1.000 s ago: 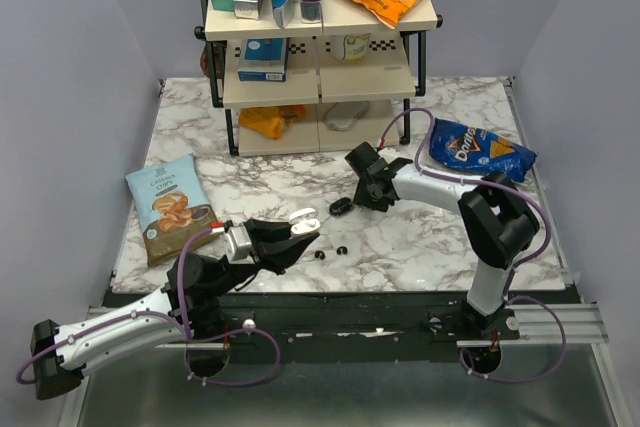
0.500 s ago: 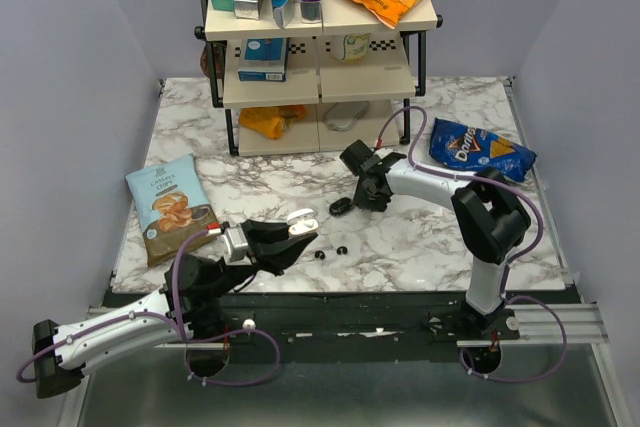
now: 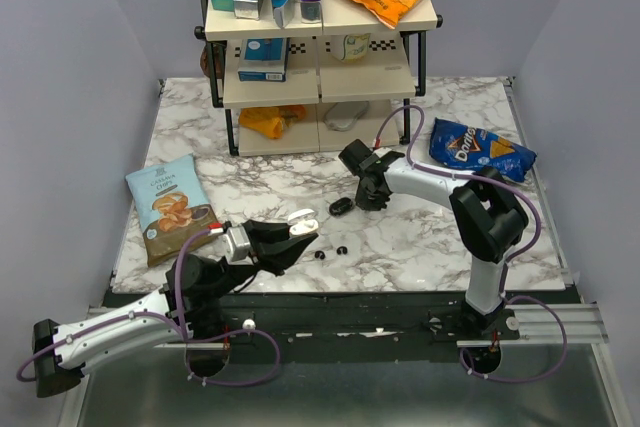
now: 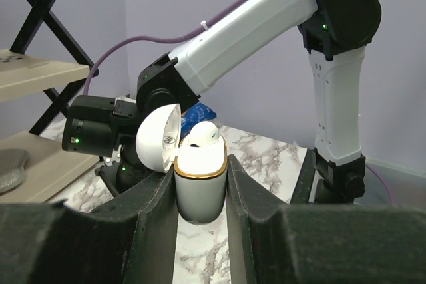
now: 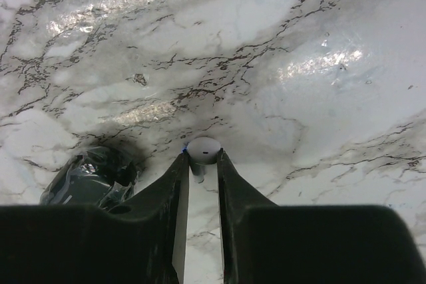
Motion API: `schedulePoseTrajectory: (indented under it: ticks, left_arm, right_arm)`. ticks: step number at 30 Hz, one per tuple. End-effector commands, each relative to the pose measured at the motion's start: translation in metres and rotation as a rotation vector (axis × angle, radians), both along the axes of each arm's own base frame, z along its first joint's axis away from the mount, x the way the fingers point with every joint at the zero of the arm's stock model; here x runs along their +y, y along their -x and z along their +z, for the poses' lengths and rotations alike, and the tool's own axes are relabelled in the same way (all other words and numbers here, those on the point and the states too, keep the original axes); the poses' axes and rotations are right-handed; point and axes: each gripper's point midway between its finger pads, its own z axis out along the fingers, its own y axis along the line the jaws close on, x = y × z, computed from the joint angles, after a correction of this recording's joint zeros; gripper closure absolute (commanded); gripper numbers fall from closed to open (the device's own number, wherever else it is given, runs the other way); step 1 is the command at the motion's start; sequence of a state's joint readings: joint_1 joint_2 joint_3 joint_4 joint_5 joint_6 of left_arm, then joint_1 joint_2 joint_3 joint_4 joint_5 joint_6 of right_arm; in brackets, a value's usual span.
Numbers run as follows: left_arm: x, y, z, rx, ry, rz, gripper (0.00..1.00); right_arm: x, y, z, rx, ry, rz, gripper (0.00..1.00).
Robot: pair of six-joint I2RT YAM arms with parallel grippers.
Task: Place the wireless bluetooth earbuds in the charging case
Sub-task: Pick up the earbud from the center of the board.
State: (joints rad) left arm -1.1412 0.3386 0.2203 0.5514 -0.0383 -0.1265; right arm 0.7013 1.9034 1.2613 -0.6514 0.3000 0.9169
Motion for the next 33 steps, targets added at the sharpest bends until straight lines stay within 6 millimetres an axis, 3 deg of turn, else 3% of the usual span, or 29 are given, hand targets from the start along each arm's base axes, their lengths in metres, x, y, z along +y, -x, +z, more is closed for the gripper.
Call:
schedulePoseTrajectory:
  ticks: [1,2,5,8,33]
  left_arm:
    - [0.0,-0.002,0.006,-0.003,0.008,0.012,1.0]
    - [0.0,-0.002,0.005,-0.003,0.003,0.015,1.0]
    - [0.001,-0.003,0.007,-0.004,0.007,0.021,1.0]
    - [0.0,-0.004,0.006,-0.003,0.002,0.023,1.0]
    - [-0.002,-0.006,0.001,0.003,-0.012,0.032,1.0]
  right_arm:
    - [-0.017,0.038,-0.043,0.157,0.087,0.034,0.74]
    - [-0.019,0.038,-0.043,0.156,0.095,0.04,0.65]
    - [-0.022,0.037,-0.042,0.153,0.117,0.045,0.52]
    - [-0.022,0.033,-0.04,0.143,0.124,0.05,0.5]
    - [-0.033,0.013,-0.042,0.143,0.145,0.037,0.55]
